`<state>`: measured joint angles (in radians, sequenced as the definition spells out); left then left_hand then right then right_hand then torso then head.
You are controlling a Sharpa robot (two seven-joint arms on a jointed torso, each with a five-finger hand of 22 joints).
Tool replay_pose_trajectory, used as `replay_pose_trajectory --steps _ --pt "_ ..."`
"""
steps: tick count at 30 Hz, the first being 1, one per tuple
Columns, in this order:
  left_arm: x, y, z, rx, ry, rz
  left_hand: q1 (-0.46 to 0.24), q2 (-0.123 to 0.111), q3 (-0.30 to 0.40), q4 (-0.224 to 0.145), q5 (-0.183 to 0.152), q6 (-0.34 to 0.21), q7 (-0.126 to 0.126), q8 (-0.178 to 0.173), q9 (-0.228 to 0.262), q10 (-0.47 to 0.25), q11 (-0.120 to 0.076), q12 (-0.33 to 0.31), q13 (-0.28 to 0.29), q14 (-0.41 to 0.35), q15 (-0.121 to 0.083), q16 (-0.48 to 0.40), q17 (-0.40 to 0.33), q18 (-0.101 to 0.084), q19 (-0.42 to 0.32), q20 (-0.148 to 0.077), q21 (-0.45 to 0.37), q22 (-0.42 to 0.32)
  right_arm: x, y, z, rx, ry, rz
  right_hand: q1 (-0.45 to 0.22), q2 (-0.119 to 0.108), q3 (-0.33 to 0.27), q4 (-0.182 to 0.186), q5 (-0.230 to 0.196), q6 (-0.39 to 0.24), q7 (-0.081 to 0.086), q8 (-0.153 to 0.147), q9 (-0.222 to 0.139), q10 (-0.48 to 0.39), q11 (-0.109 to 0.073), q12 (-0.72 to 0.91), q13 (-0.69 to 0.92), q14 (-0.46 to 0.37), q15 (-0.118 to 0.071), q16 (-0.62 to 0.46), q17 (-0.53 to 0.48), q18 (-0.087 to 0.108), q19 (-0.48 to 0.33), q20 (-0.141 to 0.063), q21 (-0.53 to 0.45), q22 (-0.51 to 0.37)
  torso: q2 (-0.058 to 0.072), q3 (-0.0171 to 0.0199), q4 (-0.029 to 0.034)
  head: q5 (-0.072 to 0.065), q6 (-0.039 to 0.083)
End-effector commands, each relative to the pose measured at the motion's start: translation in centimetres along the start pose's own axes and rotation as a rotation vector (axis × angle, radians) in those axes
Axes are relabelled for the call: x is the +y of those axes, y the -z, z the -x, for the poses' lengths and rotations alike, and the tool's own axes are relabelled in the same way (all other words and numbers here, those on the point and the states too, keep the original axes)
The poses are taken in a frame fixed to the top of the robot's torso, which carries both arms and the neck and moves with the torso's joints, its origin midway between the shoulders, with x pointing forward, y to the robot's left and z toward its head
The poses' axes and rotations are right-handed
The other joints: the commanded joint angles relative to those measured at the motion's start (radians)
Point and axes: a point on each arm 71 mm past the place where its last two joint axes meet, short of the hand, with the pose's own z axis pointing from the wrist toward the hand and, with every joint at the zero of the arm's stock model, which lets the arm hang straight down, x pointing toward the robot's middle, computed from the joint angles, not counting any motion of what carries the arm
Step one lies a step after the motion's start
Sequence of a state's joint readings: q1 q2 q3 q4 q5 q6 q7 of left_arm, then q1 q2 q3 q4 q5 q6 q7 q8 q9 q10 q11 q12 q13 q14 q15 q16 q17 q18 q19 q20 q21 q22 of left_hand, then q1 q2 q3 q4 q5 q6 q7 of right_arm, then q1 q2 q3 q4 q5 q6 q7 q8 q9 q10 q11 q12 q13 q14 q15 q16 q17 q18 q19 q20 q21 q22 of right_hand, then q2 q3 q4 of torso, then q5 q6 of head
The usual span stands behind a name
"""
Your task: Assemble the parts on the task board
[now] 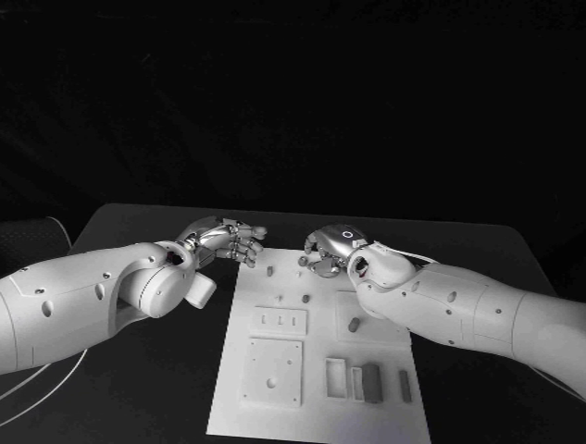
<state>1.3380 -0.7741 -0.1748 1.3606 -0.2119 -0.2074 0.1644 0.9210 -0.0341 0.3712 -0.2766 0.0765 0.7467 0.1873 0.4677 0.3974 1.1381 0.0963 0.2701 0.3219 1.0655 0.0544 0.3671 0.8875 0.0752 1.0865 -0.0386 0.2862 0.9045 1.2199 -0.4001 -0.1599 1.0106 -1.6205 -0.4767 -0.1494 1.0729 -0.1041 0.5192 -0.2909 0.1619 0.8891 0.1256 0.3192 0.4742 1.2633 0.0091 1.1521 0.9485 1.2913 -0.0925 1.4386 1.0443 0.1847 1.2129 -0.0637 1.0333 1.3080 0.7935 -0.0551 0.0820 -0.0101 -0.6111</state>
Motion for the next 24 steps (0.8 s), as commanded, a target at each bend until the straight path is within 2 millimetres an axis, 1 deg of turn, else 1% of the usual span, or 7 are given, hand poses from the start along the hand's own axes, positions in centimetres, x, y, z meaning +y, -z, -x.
replay_pose_trajectory --steps 1,8,13,14,17,22,24 --pt "-0.2 0.1 0.3 -0.004 -0.003 -0.019 0.005 -0.005 0.001 -0.005 0.002 0.004 0.002 -0.005 0.001 -0.006 0.0 -0.006 0.002 0.006 -0.001 -0.005 0.001 0.021 -0.002 -0.007 -0.005 0.002 -0.2 0.5 0.9 -0.021 -0.054 0.002 -0.011 -0.01 -0.006 0.004 -0.004 -0.001 0.006 -0.006 -0.002 -0.002 0.009 -0.005 0.0 0.001 0.006 -0.002 0.0 0.077 -0.003 0.003 -0.006 0.014 -0.001 0.0008 -0.0035 0.0 0.005" --pt "-0.3 0.3 0.8 -0.012 -0.005 -0.057 0.012 -0.002 0.005 -0.006 0.003 0.018 -0.003 0.0 0.007 0.001 -0.003 -0.005 0.009 0.01 -0.002 -0.008 0.007 0.021 0.0 -0.008 -0.005 0.004 -2.4 1.9 2.7 -0.026 -0.119 -0.033 -0.029 -0.022 -0.004 0.007 -0.009 -0.02 0.012 -0.02 -0.009 -0.002 0.014 -0.004 0.001 0.001 0.01 -0.002 -0.002 0.077 0.0 0.002 -0.009 0.013 -0.002 0.0053 -0.0094 -0.001 0.018" --pt "-0.3 0.4 1.1 -0.012 -0.004 -0.067 0.021 0.007 0.009 -0.007 0.003 0.042 -0.021 0.006 0.014 0.02 -0.012 -0.002 0.019 0.02 -0.005 -0.011 0.015 0.021 0.007 -0.01 -0.004 0.009 -4.3 3.1 3.9 -0.009 -0.139 -0.062 -0.036 -0.025 -0.004 0.008 -0.013 -0.025 0.014 -0.023 -0.011 -0.002 0.016 -0.004 0.001 0.001 0.012 -0.002 -0.003 0.077 0.001 0.002 -0.01 0.013 -0.004 0.0107 -0.0163 0.0 0.019" --pt "-0.3 0.4 1.2 -0.018 -0.006 -0.07 0.022 0.008 0.01 -0.007 0.003 0.047 -0.024 0.007 0.015 0.023 -0.013 -0.002 0.02 0.023 -0.006 -0.011 0.017 0.022 0.009 -0.011 -0.003 0.01 -4.9 3.4 4.3 0.003 -0.135 -0.067 -0.038 -0.027 -0.003 0.009 -0.015 -0.028 0.015 -0.025 -0.012 -0.002 0.017 -0.004 0.001 0.001 0.012 -0.002 -0.003 0.077 0.002 0.001 -0.01 0.012 -0.004 0.0105 -0.0158 -0.002 0.019" --pt "-0.3 0.5 1.7 -0.046 -0.011 -0.078 0.036 0.022 0.018 -0.009 0.005 0.072 -0.034 0.011 0.02 0.036 -0.019 -0.002 0.025 0.034 -0.01 -0.012 0.023 0.022 0.018 -0.014 0.0 0.014 -6.5 4.0 4.8 0.03 -0.124 -0.088 -0.052 -0.037 -0.003 0.017 -0.024 -0.036 0.018 -0.031 -0.016 -0.001 0.02 -0.003 0.002 0.003 0.016 -0.001 -0.001 0.077 0.004 0.001 -0.012 0.012 -0.006 0.0144 -0.0213 -0.003 0.022" --pt "-0.3 0.6 1.9 -0.049 -0.011 -0.079 0.062 0.031 0.035 -0.009 0.006 0.099 -0.037 0.007 0.022 0.055 -0.026 -0.004 0.031 0.049 -0.016 -0.013 0.031 0.022 0.03 -0.019 0.005 0.021 -7.7 4.6 4.7 0.056 -0.132 -0.114 -0.064 -0.061 0.007 0.03 -0.031 -0.057 0.024 -0.044 -0.024 -0.002 0.026 -0.003 0.001 0.0 0.02 -0.002 -0.007 0.077 0.006 -0.001 -0.015 0.01 -0.007 0.02 -0.031 -0.005 0.027" --pt "-0.3 0.5 1.8 -0.047 -0.01 -0.078 0.063 0.031 0.037 -0.009 0.005 0.102 -0.038 0.006 0.022 0.056 -0.026 -0.005 0.031 0.05 -0.016 -0.014 0.032 0.021 0.03 -0.019 0.005 0.022 -7.9 4.6 4.6 0.067 -0.13 -0.12 -0.069 -0.073 0.012 0.038 -0.034 -0.084 0.031 -0.06 -0.032 -0.005 0.032 -0.003 0.002 -0.003 0.026 -0.003 -0.01 0.077 0.006 -0.002 -0.017 0.01 -0.006 0.0248 -0.0346 -0.003 0.028"
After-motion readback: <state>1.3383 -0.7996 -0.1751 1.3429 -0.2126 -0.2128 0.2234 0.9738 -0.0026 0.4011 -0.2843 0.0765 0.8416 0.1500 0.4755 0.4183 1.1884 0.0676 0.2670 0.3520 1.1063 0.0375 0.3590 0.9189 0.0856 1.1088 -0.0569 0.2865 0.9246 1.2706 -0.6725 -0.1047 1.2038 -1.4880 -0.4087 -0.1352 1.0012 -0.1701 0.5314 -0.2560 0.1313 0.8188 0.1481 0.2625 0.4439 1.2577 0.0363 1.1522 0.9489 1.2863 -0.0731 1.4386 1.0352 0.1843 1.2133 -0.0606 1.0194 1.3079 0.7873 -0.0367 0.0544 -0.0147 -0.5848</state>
